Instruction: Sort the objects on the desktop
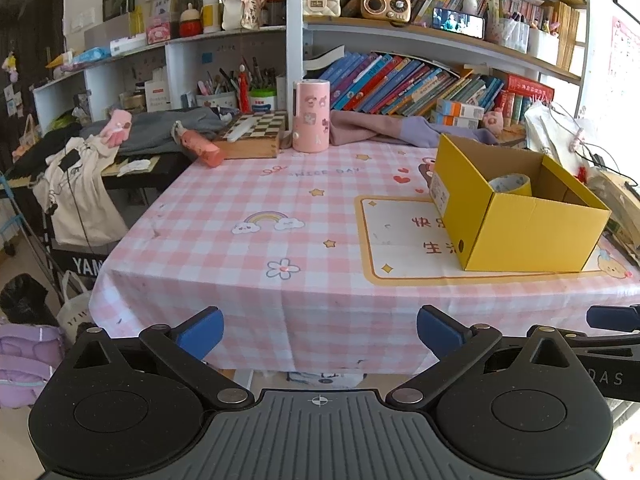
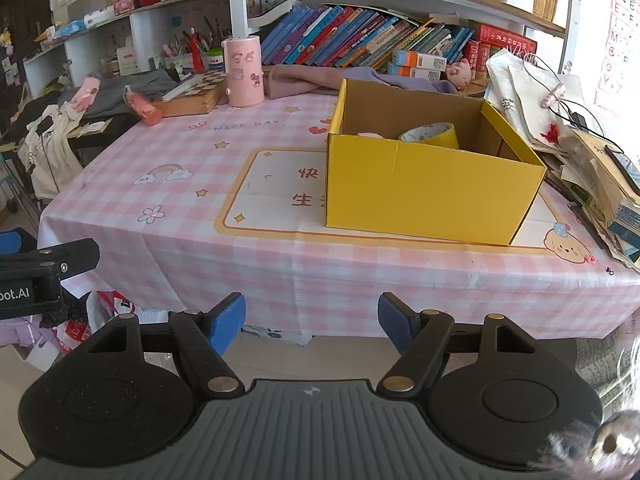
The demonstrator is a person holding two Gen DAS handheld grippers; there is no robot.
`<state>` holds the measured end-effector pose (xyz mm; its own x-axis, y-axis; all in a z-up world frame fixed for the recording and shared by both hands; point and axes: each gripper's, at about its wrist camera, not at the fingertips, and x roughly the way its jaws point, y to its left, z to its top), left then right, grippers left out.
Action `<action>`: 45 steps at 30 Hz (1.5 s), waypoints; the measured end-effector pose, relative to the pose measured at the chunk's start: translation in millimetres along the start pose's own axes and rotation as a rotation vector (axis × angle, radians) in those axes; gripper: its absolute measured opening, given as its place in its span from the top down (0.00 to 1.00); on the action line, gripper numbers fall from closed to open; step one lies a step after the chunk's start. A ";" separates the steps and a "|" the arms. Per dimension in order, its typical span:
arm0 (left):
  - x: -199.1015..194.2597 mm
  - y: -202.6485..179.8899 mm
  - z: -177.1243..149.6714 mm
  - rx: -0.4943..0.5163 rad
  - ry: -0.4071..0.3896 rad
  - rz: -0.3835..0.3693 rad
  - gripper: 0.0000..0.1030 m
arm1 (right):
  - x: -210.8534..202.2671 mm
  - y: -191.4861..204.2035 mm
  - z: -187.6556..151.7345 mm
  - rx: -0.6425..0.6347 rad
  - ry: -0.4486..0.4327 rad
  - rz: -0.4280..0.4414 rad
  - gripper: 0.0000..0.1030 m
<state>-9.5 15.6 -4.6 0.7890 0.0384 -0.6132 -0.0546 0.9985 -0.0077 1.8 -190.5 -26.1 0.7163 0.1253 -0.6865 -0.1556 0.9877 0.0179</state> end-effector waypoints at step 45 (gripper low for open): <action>21.8 -9.8 1.2 0.052 0.089 -0.064 0.00 | 12.4 -4.9 2.7 0.029 0.035 -0.020 0.26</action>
<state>9.0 6.7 -16.9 0.7320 -0.0267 -0.6808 0.0274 0.9996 -0.0097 13.2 -193.6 -32.7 0.6950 0.1023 -0.7117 -0.1215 0.9923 0.0241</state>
